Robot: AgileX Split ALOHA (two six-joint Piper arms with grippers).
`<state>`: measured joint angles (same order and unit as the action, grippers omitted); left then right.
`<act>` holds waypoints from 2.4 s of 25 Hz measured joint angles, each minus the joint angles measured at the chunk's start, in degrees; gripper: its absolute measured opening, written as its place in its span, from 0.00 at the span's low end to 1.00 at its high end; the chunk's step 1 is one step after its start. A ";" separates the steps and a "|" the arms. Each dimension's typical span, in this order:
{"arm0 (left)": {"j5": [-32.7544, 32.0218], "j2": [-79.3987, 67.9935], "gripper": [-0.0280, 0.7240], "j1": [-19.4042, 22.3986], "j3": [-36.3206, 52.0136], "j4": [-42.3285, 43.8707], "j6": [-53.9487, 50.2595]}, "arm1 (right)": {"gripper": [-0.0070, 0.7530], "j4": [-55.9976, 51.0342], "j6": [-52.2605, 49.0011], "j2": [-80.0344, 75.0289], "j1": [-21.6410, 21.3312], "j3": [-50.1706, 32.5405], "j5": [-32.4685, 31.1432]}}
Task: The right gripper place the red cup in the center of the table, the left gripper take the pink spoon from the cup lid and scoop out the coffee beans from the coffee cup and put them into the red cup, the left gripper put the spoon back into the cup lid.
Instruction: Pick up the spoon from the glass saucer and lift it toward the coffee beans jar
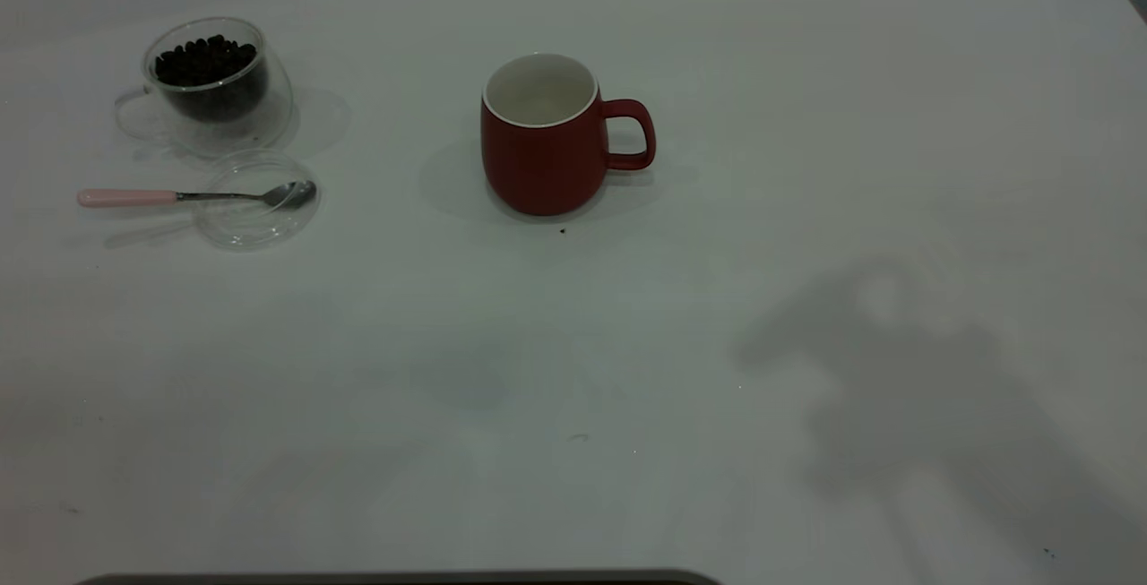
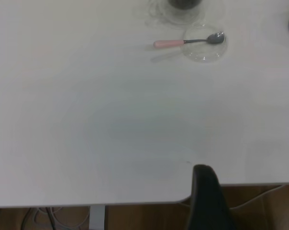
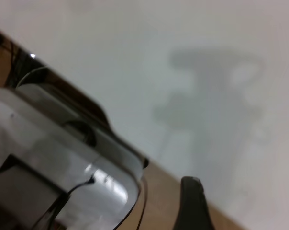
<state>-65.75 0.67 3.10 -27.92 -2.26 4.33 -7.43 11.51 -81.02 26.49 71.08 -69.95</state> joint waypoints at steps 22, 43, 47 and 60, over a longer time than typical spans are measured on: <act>0.00 0.00 0.72 0.00 0.00 0.00 0.00 | 0.78 1.63 -2.22 48.42 -6.85 -38.03 5.01; 0.00 0.00 0.72 0.00 0.00 0.00 -0.12 | 0.78 6.45 -8.81 76.84 -25.28 -44.16 5.65; 0.00 0.00 0.72 0.00 0.00 0.00 -0.12 | 0.78 6.88 -8.94 78.93 -25.51 -44.16 5.65; 0.00 0.00 0.72 0.00 0.00 0.00 -0.12 | 0.77 6.98 -8.98 79.22 -25.51 -44.16 5.65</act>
<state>-65.75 0.67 3.10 -27.92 -2.26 4.21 -0.44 2.53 -1.81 0.98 26.92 -64.31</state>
